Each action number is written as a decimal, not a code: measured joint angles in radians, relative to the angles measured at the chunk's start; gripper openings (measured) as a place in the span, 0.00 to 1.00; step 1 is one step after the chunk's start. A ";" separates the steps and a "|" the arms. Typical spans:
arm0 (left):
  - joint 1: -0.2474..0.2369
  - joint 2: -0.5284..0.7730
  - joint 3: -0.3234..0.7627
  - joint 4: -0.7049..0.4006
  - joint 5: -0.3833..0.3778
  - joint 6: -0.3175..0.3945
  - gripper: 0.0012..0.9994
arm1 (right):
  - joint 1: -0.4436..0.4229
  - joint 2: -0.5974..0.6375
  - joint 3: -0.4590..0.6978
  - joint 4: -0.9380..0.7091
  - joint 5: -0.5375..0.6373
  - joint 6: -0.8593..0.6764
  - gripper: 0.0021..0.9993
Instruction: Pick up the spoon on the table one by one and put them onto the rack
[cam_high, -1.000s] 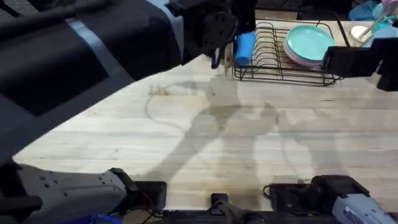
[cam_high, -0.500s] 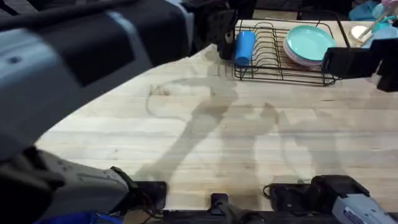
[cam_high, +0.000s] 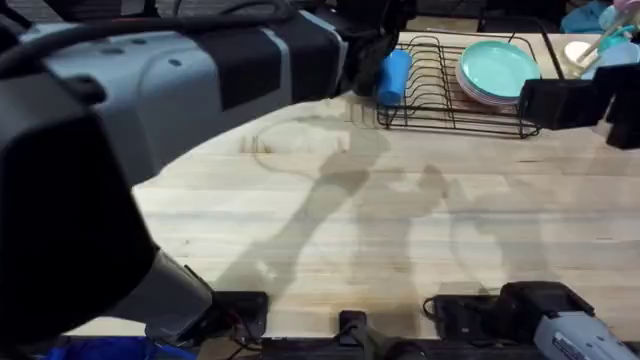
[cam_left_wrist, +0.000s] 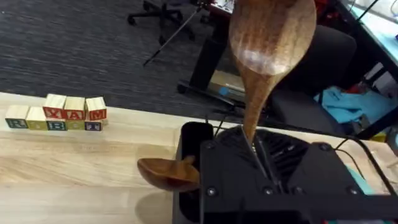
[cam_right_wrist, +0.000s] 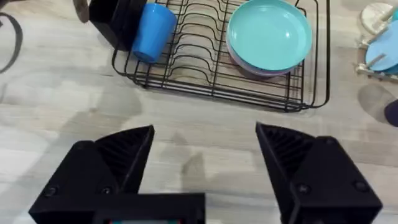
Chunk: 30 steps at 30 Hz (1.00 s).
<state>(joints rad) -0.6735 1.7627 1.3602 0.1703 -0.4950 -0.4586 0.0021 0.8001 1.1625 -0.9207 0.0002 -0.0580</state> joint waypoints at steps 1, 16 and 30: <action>0.001 0.007 0.000 0.008 0.000 0.004 0.04 | 0.000 0.000 0.000 0.000 0.000 -0.001 0.99; 0.038 0.139 0.000 0.238 0.004 0.073 0.04 | 0.000 0.000 0.000 0.000 0.000 -0.002 0.99; 0.038 0.188 0.000 0.201 0.004 0.155 0.04 | 0.000 0.000 0.000 0.000 0.000 -0.002 0.99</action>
<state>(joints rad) -0.6350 1.9507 1.3602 0.3708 -0.4908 -0.3032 0.0021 0.8005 1.1625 -0.9210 0.0002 -0.0605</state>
